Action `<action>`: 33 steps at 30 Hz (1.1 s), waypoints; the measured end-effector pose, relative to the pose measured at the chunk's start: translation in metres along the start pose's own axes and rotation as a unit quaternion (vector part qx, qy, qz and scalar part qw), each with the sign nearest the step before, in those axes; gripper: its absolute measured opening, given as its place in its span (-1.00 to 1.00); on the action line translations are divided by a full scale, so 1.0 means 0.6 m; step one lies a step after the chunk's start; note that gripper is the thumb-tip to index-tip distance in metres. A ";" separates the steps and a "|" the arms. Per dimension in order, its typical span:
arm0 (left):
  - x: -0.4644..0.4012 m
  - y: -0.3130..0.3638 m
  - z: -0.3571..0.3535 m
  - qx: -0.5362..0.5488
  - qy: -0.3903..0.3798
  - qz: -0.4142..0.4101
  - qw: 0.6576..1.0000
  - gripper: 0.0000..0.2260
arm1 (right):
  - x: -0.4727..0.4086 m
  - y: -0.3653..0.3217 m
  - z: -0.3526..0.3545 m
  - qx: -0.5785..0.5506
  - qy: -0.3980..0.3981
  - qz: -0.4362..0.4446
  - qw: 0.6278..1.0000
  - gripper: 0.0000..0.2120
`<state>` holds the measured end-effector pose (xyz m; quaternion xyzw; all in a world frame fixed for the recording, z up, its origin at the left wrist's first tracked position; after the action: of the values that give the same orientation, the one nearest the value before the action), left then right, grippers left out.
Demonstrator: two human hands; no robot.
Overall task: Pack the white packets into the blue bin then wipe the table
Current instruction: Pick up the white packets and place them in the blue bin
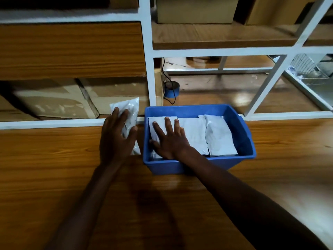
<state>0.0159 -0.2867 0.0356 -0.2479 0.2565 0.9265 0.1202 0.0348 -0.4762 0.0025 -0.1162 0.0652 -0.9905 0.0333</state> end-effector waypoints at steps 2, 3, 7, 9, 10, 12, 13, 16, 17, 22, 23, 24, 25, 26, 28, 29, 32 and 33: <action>-0.006 0.007 -0.004 0.004 -0.001 -0.009 1.000 -0.45 | 0.003 0.001 0.006 -0.007 0.010 0.002 1.000 -0.31; -0.007 0.011 -0.007 0.005 -0.003 -0.013 1.000 -0.45 | 0.004 0.003 0.010 -0.011 0.018 0.003 1.000 -0.32; -0.007 0.029 -0.014 0.009 -0.009 -0.024 1.000 -0.45 | 0.020 0.019 0.031 -0.034 0.038 -0.005 0.999 -0.31; -0.009 0.041 -0.016 0.010 -0.009 -0.027 1.000 -0.46 | 0.034 0.036 0.042 -0.041 0.055 -0.017 0.998 -0.29; -0.011 0.050 -0.015 0.008 -0.008 -0.031 0.999 -0.47 | 0.041 0.047 0.048 -0.045 0.062 -0.024 0.997 -0.28; -0.018 0.075 -0.012 0.000 -0.002 -0.047 0.999 -0.48 | 0.057 0.077 0.056 -0.048 0.076 -0.039 0.995 -0.26; -0.021 0.091 -0.010 -0.007 0.003 -0.056 0.998 -0.48 | 0.067 0.095 0.060 -0.050 0.083 -0.047 0.994 -0.25; -0.033 0.147 -0.013 -0.014 0.009 -0.082 0.997 -0.48 | 0.095 0.153 0.070 -0.058 0.105 -0.077 0.990 -0.24; -0.038 0.164 -0.020 -0.010 0.001 -0.083 0.997 -0.48 | 0.105 0.174 0.071 -0.057 0.112 -0.091 0.988 -0.23; -0.051 0.233 -0.105 0.002 -0.072 -0.096 0.993 -0.48 | 0.142 0.273 0.069 -0.042 0.141 -0.165 0.975 -0.15; -0.052 0.244 -0.125 0.006 -0.084 -0.094 0.992 -0.48 | 0.149 0.289 0.068 -0.043 0.139 -0.172 0.974 -0.18; -0.052 0.253 -0.144 0.008 -0.104 -0.083 0.991 -0.49 | 0.154 0.302 0.065 -0.046 0.134 -0.175 0.974 -0.20; -0.050 0.261 -0.161 0.008 -0.127 -0.063 0.990 -0.49 | 0.158 0.310 0.062 -0.052 0.129 -0.177 0.974 -0.21; -0.049 0.267 -0.179 0.006 -0.148 -0.042 0.988 -0.48 | 0.162 0.318 0.059 -0.061 0.126 -0.178 0.974 -0.21; -0.048 0.276 -0.208 -0.012 -0.185 -0.019 0.982 -0.48 | 0.164 0.326 0.052 -0.087 0.119 -0.181 0.972 -0.20; -0.048 0.278 -0.219 -0.025 -0.205 -0.020 0.978 -0.48 | 0.164 0.327 0.048 -0.101 0.116 -0.181 0.971 -0.20; -0.056 0.279 -0.241 -0.029 -0.287 -0.016 0.958 -0.37 | 0.162 0.327 0.041 -0.121 0.126 -0.177 0.969 -0.17; -0.058 0.279 -0.245 -0.016 -0.316 -0.004 0.949 -0.33 | 0.162 0.328 0.040 -0.123 0.131 -0.175 0.968 -0.16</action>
<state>0.0455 -0.5096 0.0137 0.0549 0.1890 0.9609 0.1947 -0.0439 -0.6816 0.0206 0.0015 0.1689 -0.9720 -0.1637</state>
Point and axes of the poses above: each hand's wrist, its own x-axis away from the middle knuckle, its own z-axis out of the back of the hand, y = z × x, the point moved 2 cm from there along -x, towards the middle knuckle, and after that the axes turned 10 degrees about -z, right-handed, at the moved point
